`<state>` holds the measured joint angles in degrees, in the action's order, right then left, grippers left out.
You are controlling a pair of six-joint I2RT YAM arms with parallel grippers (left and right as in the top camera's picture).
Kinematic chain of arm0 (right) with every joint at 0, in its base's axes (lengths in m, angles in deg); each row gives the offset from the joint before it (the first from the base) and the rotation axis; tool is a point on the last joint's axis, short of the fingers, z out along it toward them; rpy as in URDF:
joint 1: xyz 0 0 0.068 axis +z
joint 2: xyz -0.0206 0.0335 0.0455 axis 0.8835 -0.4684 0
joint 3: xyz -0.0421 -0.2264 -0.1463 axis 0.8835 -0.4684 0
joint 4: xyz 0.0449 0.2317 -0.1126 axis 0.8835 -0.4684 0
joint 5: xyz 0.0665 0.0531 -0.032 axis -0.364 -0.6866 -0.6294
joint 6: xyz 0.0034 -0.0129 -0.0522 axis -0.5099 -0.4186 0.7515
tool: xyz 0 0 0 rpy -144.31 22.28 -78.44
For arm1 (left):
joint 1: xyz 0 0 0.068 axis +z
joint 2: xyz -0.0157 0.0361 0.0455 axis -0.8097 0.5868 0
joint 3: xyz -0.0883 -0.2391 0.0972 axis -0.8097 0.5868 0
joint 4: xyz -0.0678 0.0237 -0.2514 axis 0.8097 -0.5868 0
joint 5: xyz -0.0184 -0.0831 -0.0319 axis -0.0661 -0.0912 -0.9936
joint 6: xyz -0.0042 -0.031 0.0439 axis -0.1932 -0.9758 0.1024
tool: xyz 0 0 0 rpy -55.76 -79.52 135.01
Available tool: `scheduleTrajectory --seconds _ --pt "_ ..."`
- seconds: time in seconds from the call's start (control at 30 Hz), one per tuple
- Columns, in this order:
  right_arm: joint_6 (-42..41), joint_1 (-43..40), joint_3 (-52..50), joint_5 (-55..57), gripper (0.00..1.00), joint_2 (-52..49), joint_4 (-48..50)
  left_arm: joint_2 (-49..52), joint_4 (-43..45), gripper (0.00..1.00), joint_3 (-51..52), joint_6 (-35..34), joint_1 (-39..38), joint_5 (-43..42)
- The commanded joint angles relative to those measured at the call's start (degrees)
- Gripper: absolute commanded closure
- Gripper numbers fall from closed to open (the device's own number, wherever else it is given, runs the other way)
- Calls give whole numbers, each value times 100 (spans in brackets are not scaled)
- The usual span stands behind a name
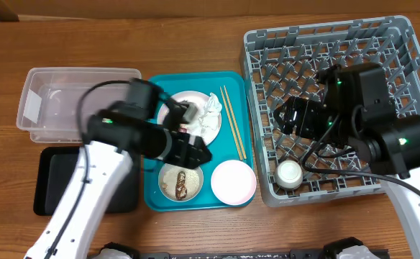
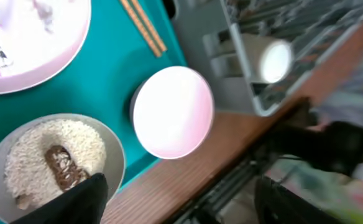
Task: Sort waste into correct bins and load items into the dishwasher
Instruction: 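Grasp the rice bowl rim with the left gripper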
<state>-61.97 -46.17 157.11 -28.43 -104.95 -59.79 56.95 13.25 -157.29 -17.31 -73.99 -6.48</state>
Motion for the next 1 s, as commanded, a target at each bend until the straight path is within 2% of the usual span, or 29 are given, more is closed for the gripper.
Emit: scheduleTrajectory --seconds 0.0,0.2,0.33,0.4,0.47,0.57,0.67,0.8,0.97 --pt "-127 26 142 -61 13 17 2 13 302 23 232 -1130 -905 1978" --pt "-122 26 144 -90 13 17 -92 44 442 23 284 -2028 -1814 3021" --pt "-55 70 142 -400 13 -11 -120 42 61 31 284 -2710 -1886 3397" --pt "-57 190 122 -396 13 -50 -140 39 -240 30 284 -3060 -1799 3576" --pt "-57 330 103 -376 13 -87 -153 44 -345 24 323 -3108 -1714 3534" --pt "-63 498 79 -328 13 -144 -107 52 173 24 625 -2647 -1781 3174" --pt "-63 570 79 -291 13 -192 -48 129 896 25 1073 -2577 -1886 3206" --pt "-63 575 79 -291 12 -236 -52 485 1670 32 1539 -2789 -1840 3292" --pt "-63 575 79 -291 12 -240 -72 957 1996 41 1587 -2940 -1825 3145"
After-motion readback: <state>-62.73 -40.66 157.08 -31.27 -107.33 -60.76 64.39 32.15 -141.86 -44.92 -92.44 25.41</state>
